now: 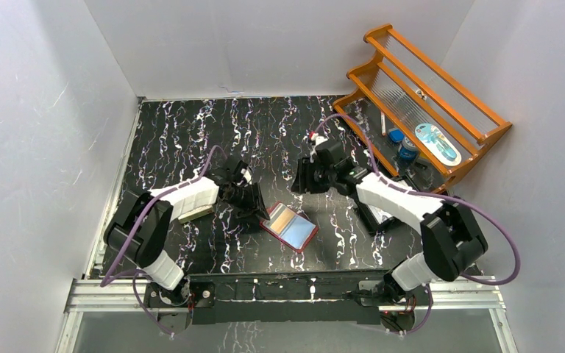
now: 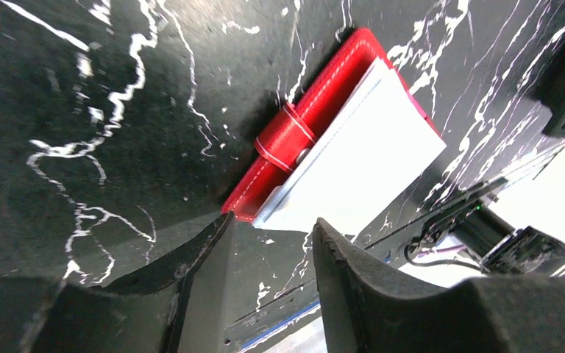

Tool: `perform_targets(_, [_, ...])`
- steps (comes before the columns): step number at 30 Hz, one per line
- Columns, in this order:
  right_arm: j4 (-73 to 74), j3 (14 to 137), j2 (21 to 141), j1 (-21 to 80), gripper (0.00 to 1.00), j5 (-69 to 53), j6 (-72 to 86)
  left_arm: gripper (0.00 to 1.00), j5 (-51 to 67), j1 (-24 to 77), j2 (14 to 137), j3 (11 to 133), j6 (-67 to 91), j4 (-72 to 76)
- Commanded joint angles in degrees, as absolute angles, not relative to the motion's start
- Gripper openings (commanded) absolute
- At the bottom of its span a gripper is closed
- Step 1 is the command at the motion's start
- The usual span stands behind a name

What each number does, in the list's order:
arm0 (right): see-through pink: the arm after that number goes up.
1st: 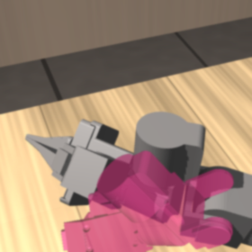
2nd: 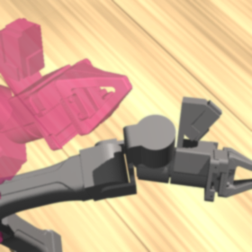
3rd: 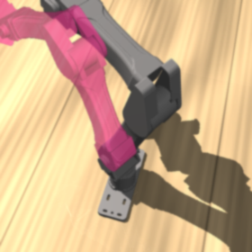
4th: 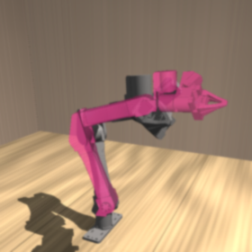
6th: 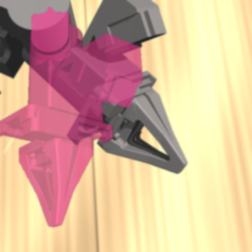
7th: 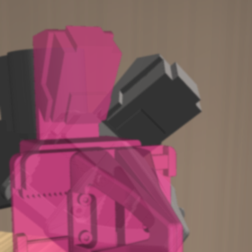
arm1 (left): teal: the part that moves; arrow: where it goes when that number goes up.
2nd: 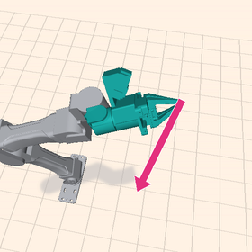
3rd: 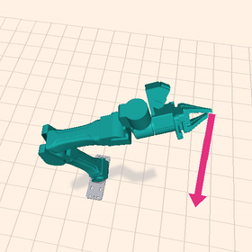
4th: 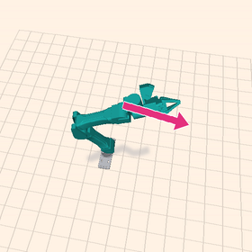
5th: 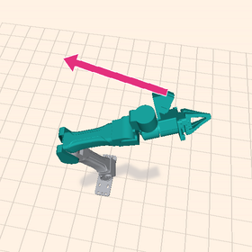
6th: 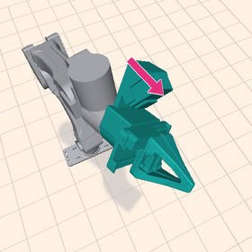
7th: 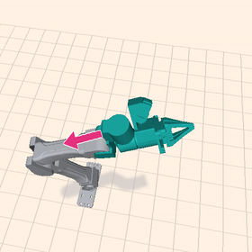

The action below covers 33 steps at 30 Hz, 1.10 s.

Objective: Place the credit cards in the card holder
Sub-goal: Move the card holder to the center of the board, then pick up the credit card from the card box.

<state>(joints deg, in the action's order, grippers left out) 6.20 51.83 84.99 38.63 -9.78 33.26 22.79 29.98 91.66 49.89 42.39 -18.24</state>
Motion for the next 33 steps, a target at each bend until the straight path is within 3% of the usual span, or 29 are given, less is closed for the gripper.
perform_targets(1, [24.5,62.0,81.3,37.0,0.56,6.3,15.1,0.42,28.1,32.0,90.7,46.6,42.3,-13.3])
perform_targets(7, [35.0,65.7,78.0,35.9,0.56,21.5,-0.5,0.43,30.6,34.7,90.7,44.4,42.6,-10.1])
perform_targets(15, [37.9,58.0,71.2,34.9,0.56,39.0,-16.8,0.43,34.8,39.1,87.2,42.9,45.4,-4.9])
perform_targets(33, [28.2,45.2,73.6,20.3,0.55,40.4,-24.5,0.45,22.2,39.2,72.4,47.7,34.7,-20.3])
